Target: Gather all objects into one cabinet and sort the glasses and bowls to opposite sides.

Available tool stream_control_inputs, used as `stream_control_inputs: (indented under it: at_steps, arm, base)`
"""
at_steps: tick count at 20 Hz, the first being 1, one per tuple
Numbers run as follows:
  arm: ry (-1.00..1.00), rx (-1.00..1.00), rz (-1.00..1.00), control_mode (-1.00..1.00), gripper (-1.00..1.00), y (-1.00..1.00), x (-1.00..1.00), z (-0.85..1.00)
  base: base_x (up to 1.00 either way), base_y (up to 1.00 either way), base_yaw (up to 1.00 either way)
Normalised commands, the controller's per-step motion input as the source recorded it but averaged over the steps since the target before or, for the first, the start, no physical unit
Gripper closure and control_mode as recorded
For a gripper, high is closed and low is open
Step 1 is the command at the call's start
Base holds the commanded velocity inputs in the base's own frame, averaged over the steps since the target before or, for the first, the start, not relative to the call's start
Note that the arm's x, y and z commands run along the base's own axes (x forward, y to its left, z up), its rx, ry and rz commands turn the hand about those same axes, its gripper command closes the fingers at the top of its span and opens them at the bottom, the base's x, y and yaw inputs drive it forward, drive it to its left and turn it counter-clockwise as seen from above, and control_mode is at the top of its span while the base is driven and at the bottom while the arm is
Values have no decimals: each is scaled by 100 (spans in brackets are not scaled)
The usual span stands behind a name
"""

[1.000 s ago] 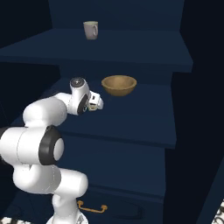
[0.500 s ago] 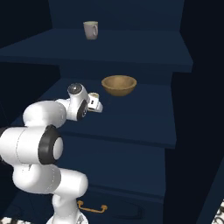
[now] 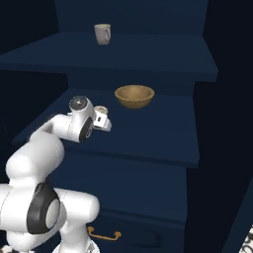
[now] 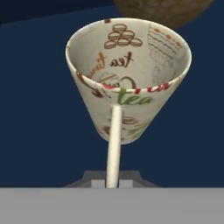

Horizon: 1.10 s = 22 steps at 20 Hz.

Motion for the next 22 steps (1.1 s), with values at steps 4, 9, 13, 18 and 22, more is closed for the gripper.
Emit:
stream_control_inputs:
  at_steps: [4,9,13,18,22]
  arm:
    - [12,5,0,-100,100,7,-89,1]
    - [5,0,0,-100,100,7,-98,1]
    - [4,0,0,-100,100,9,-95,11]
    - [14,0,1,-100,100,5,-90,49]
    - [32,0,4,-100,100,14,-99,75]
  base:
    - [0,0,0]
    - [0,0,0]
    - [0,0,0]
    - [0,0,0]
    - [0,0,0]
